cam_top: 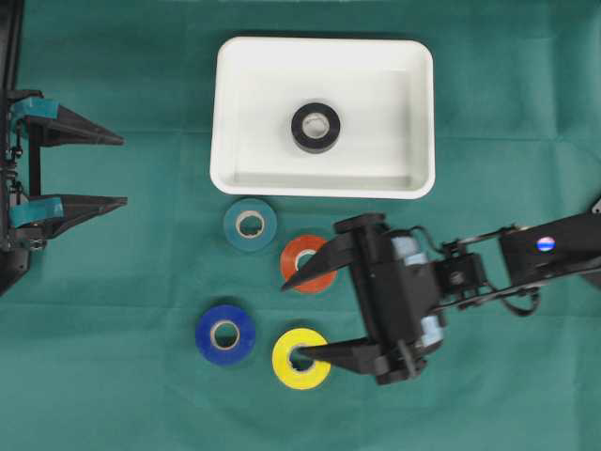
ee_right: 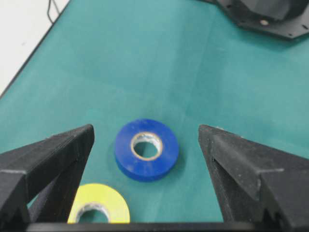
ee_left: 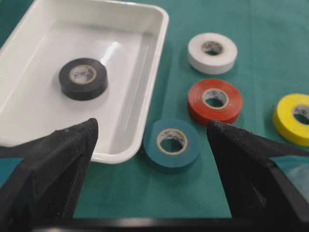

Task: Pick up the tape from a random location and place it into the white case.
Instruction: 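Reach the right gripper toward the yellow tape roll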

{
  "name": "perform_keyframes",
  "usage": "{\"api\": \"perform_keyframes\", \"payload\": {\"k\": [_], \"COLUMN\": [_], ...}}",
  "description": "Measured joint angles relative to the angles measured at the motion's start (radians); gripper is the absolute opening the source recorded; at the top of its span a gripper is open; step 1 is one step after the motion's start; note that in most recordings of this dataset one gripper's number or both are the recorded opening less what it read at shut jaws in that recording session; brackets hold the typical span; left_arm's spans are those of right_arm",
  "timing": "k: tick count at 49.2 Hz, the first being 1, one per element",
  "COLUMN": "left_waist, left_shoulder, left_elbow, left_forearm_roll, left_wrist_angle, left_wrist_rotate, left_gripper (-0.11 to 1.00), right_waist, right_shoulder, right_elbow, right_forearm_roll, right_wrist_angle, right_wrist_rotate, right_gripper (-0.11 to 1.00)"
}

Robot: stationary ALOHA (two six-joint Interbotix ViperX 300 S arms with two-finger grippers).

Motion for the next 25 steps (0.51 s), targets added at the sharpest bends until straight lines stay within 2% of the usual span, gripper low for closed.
{"api": "perform_keyframes", "payload": {"k": [14,20,25], "left_waist": [0.000,0.000,0.000], "left_shoulder": [0.000,0.002,0.002], "left_elbow": [0.000,0.000,0.000], "left_forearm_roll": [-0.002,-0.003,-0.003], "left_wrist_angle": [0.002,0.002,0.000], "left_wrist_rotate": [-0.003,-0.003,-0.003], "left_gripper": [0.91,0.91,0.91], "right_waist": [0.002,0.000,0.000], "right_shoulder": [0.028,0.034,0.052], "right_elbow": [-0.058,-0.091,-0.138], "right_forearm_roll": [0.000,0.000,0.000], "right_wrist_angle": [0.126,0.229,0.368], "right_wrist_rotate": [0.009,0.020,0.032], "right_gripper": [0.91,0.91,0.91]}}
